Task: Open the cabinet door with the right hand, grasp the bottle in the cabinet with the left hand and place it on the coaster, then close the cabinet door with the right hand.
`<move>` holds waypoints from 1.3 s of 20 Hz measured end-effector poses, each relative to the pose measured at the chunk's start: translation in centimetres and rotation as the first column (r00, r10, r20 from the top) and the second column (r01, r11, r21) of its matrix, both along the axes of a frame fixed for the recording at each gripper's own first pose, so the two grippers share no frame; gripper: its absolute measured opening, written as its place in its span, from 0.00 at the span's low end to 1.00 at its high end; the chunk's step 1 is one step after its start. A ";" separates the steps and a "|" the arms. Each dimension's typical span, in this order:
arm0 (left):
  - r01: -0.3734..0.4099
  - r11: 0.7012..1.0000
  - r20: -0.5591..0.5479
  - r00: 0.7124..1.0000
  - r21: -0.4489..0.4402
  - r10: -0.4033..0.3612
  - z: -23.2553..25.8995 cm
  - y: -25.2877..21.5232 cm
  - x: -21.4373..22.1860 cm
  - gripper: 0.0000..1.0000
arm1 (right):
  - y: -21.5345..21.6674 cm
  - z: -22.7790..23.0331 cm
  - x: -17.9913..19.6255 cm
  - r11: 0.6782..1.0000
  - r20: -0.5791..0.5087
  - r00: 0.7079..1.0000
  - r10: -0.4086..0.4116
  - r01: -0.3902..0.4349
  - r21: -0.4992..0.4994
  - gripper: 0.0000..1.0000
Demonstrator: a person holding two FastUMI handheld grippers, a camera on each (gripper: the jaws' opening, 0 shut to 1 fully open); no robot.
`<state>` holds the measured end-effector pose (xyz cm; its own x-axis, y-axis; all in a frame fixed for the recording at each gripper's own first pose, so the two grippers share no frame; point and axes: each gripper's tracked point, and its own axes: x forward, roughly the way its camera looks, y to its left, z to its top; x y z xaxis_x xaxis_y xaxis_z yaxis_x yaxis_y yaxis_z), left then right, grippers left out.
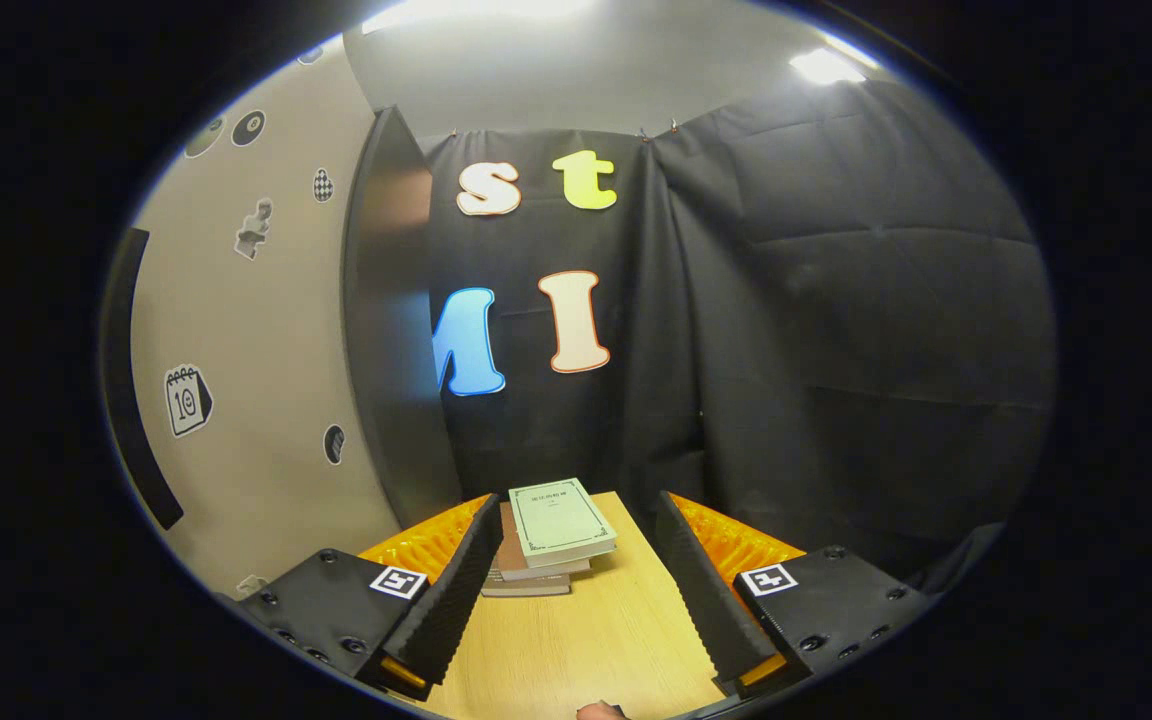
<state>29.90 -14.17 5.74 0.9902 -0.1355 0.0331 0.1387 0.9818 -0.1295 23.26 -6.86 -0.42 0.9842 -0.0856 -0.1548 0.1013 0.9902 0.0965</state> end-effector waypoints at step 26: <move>-0.199 0.979 -0.025 0.980 0.041 0.200 -8.0 10.2 -18.1 0.61 | 3.8 -1.6 -1.5 0.983 0.024 0.983 0.182 -0.183 0.033 1.00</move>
